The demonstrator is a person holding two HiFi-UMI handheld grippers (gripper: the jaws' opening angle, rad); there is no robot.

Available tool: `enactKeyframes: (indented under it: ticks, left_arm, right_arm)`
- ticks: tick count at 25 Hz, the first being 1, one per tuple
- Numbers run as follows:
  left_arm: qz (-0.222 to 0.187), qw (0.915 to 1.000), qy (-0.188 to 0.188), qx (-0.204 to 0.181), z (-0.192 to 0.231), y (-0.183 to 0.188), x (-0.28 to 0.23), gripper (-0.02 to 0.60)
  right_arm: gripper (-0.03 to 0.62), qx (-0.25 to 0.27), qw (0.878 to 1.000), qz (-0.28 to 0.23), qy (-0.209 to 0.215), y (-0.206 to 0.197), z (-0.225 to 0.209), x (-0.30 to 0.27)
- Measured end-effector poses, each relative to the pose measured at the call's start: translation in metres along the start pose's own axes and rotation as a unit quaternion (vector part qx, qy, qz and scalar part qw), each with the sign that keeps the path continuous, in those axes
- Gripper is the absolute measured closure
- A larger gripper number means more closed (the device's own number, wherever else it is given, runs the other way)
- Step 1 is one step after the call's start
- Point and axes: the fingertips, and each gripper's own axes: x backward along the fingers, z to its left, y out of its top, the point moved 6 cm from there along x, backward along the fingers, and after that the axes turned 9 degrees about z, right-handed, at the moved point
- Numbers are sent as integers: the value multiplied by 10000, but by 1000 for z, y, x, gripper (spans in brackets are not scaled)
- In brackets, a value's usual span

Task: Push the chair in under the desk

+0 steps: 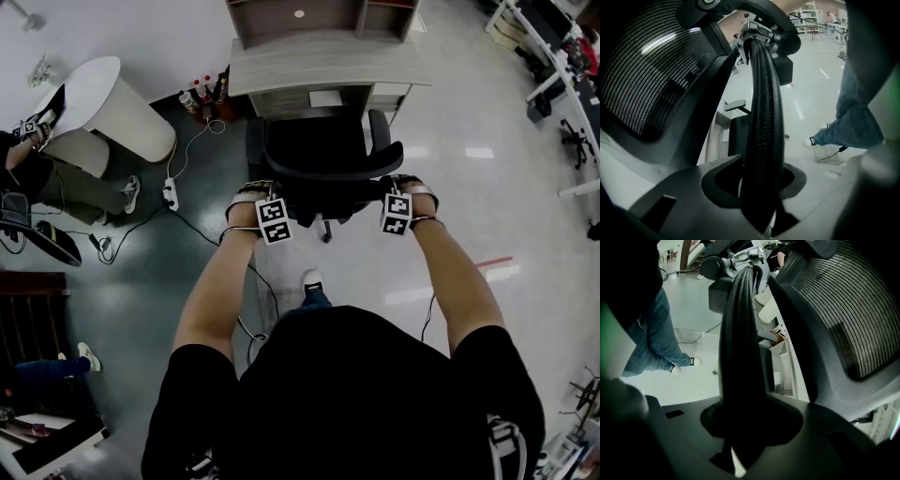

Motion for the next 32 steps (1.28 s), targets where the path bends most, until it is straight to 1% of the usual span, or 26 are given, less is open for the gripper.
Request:
enactKeyframes:
  ticks: [5, 14, 26, 32]
  left_arm:
    - [-23, 10000, 27, -15, 25, 2, -10, 431]
    - [-54, 9999, 30, -142, 59, -1, -28, 434]
    - [-13, 9999, 135, -88, 91, 14, -40, 436]
    - [59, 9999, 116, -5, 109, 18, -52, 437]
  right_arm:
    - [477, -40, 10000, -2, -17, -2, -25, -12]
    - [473, -147, 9998, 25, -98, 2, -55, -28]
    - [467, -99, 9997, -53, -211, -13, -92, -47]
    - [467, -30, 9997, -109, -202, -15, -113, -62]
